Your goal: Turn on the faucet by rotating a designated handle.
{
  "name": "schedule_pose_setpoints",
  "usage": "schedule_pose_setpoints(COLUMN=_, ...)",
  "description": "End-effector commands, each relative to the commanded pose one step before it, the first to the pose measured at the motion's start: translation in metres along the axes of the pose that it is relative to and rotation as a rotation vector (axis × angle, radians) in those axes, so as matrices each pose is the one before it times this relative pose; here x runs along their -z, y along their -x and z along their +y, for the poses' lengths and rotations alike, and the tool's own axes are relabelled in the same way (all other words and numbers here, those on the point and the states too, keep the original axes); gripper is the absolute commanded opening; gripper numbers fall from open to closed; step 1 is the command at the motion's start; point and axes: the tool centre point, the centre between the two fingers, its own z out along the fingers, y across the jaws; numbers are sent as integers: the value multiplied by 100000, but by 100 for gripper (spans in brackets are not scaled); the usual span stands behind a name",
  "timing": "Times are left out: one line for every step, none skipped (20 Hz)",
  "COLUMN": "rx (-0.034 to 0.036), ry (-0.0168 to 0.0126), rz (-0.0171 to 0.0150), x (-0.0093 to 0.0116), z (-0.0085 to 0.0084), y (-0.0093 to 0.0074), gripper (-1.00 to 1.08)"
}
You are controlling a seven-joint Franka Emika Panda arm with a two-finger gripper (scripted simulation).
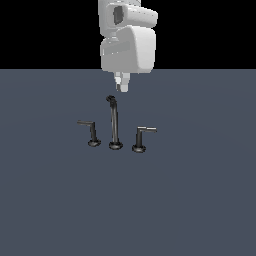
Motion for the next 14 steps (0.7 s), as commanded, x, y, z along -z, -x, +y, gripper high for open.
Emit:
schedule_pose_setpoints(rx=-6631, ry=-223, rz=-31, x=-1427, z=-733, y=-1077, gripper=-100)
schedule_pose_setpoints(rx=-2633, ry=-62, rz=-16, x=-568, z=-294, y=-433, gripper=-100)
schedule_pose_setpoints(rx=-2659, ry=-61, rz=-13, x=-573, z=-297, y=-438, gripper=-100)
schedule_pose_setpoints(rx=-2689, ry=-60, rz=-10, x=-579, z=-300, y=-445, gripper=-100)
schedule_pose_setpoints(rx=-2723, ry=-59, rz=-7, x=-586, z=-303, y=-452, gripper=-100)
schedule_pose_setpoints(rx=-2764, ry=-59, rz=-4, x=-594, z=-307, y=-460, gripper=-100)
schedule_pose_setpoints(rx=-2808, ry=-59, rz=-1, x=-603, z=-312, y=-469, gripper=-100)
schedule_pose_setpoints(rx=-2860, ry=-59, rz=1, x=-612, z=-317, y=-480, gripper=-100)
schedule_pose_setpoints(rx=-2915, ry=-60, rz=4, x=-623, z=-323, y=-490, gripper=-100)
schedule_pose_setpoints(rx=-2978, ry=-61, rz=6, x=-635, z=-330, y=-502, gripper=-100)
schedule_pose_setpoints(rx=-3041, ry=-63, rz=7, x=-647, z=-337, y=-515, gripper=-100)
schedule_pose_setpoints(rx=-3012, ry=-63, rz=7, x=-639, z=-334, y=-511, gripper=-100)
schedule_pose_setpoints(rx=-2924, ry=-63, rz=7, x=-618, z=-325, y=-497, gripper=-100)
schedule_pose_setpoints(rx=-2830, ry=-62, rz=6, x=-596, z=-315, y=-482, gripper=-100)
